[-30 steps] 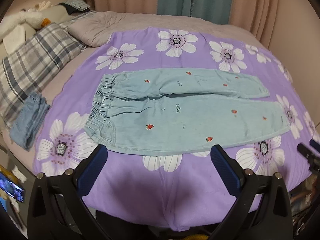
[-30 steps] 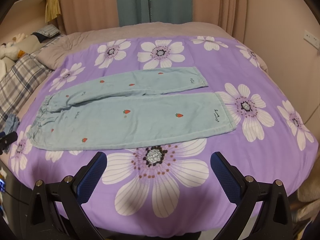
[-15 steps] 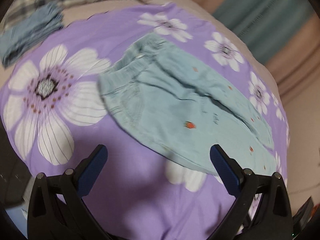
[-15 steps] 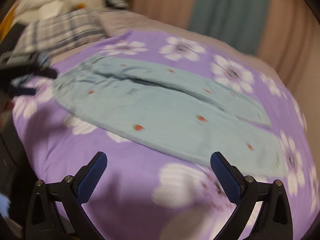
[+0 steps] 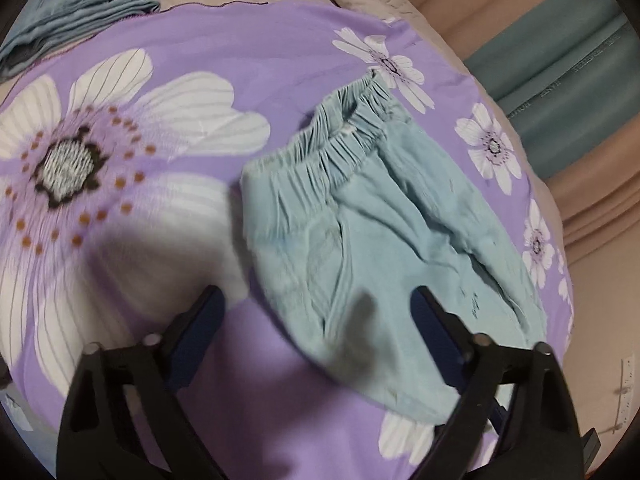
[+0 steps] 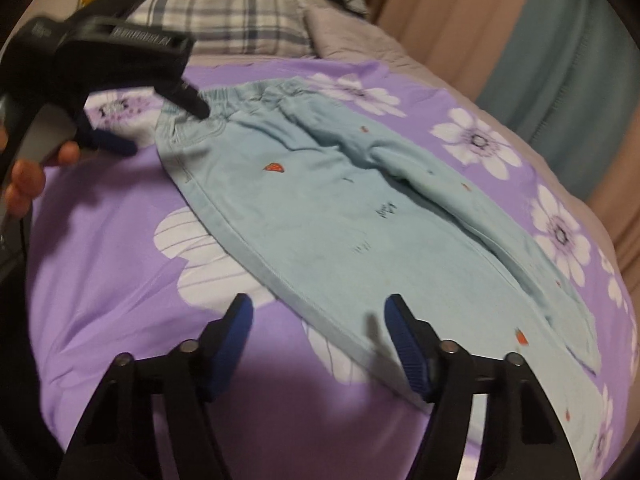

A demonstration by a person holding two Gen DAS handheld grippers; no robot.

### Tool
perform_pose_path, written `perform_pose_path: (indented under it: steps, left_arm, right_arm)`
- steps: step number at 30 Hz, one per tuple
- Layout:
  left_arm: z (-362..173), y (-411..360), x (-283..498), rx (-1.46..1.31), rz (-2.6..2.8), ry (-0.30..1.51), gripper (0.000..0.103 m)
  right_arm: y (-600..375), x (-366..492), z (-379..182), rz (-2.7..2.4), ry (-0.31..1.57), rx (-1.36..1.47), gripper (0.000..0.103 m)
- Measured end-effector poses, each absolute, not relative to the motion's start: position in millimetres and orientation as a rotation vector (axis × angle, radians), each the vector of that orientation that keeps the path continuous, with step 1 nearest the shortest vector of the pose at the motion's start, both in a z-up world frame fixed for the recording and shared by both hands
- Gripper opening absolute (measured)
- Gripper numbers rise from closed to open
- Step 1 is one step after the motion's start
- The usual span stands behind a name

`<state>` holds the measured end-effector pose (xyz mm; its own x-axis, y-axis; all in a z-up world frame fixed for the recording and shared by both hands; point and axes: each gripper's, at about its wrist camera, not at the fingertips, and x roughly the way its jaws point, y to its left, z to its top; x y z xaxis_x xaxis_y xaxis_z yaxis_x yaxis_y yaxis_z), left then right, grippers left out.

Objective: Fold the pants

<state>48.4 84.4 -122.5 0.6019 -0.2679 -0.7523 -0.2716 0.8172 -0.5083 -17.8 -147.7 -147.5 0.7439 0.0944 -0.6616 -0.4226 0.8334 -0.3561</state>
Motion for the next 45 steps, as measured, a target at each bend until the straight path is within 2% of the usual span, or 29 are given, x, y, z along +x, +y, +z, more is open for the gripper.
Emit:
perform_pose_path:
  steps: [1, 2, 3, 4, 5, 6, 8, 12, 15, 16, 18, 19, 20, 25, 29, 33, 35, 39, 43, 45]
  left_arm:
    - [-122, 85, 53, -0.629, 0.009, 0.946, 0.065]
    - [-123, 86, 58, -0.618, 0.019, 0.960, 0.041]
    - [-124, 89, 61, -0.618, 0.026, 0.972, 0.027]
    - [-126, 93, 64, -0.630, 0.025, 0.991, 0.017]
    - [-126, 97, 65, -0.652, 0.017, 0.999, 0.016]
    - [-125, 101, 63, -0.663, 0.014, 0.993, 0.016]
    - [-114, 106, 54, -0.630, 0.012, 0.954, 0.016]
    - [-111, 106, 43, -0.545, 0.003, 0.961, 0.017]
    - [-119, 102, 47, -0.445, 0.000, 1.026, 0.026]
    - [-118, 103, 44, -0.429, -0.006, 1.029, 0.029]
    - [-109, 106, 36, -0.378, 0.005, 1.021, 0.046]
    - [-102, 108, 29, -0.352, 0.018, 0.995, 0.057]
    - [-94, 110, 24, -0.340, 0.020, 0.961, 0.061]
    - [-67, 92, 19, -0.276, -0.085, 0.848, 0.062]
    - [-86, 53, 34, -0.173, -0.180, 0.889, 0.062]
    - [-131, 31, 48, -0.048, -0.207, 1.035, 0.062]
    - [-127, 27, 46, -0.003, -0.253, 1.008, 0.073]
    - [-111, 42, 65, -0.115, -0.316, 0.994, 0.075]
    - [-91, 56, 112, -0.199, -0.273, 0.942, 0.075]
    - [-84, 64, 134, -0.203, -0.245, 0.922, 0.075]
  right_arm:
    - [-146, -13, -149, 0.302, 0.684, -0.523, 0.057]
    - [-145, -8, -149, 0.307, 0.693, -0.519, 0.049]
    - [-145, -6, -149, 0.313, 0.698, -0.510, 0.044]
    - [-145, -3, -147, 0.323, 0.702, -0.501, 0.032]
    - [-143, -2, -146, 0.328, 0.702, -0.497, 0.021]
    - [-142, -2, -145, 0.332, 0.697, -0.497, 0.016]
    - [-138, -4, -142, 0.343, 0.687, -0.506, 0.007]
    - [-130, -18, -137, 0.371, 0.695, -0.542, 0.006]
    - [-128, -24, -141, 0.400, 0.725, -0.542, 0.006]
    - [-126, -25, -145, 0.402, 0.738, -0.556, 0.006]
    - [-127, -23, -148, 0.394, 0.753, -0.545, 0.008]
    - [-130, -22, -144, 0.399, 0.763, -0.518, 0.012]
    - [-134, -21, -137, 0.418, 0.782, -0.478, 0.016]
    - [-170, -19, -94, 0.492, 0.740, -0.235, 0.037]
    - [-194, 8, -105, 0.355, 0.797, -0.208, 0.037]
    - [-204, 20, -142, 0.311, 0.968, -0.252, 0.037]
    - [-208, 14, -139, 0.345, 0.947, -0.270, 0.037]
    - [-226, 21, -118, 0.384, 0.944, -0.207, 0.038]
    - [-245, 60, -87, 0.391, 0.860, -0.119, 0.054]
    - [-248, 87, -78, 0.378, 0.820, -0.114, 0.055]
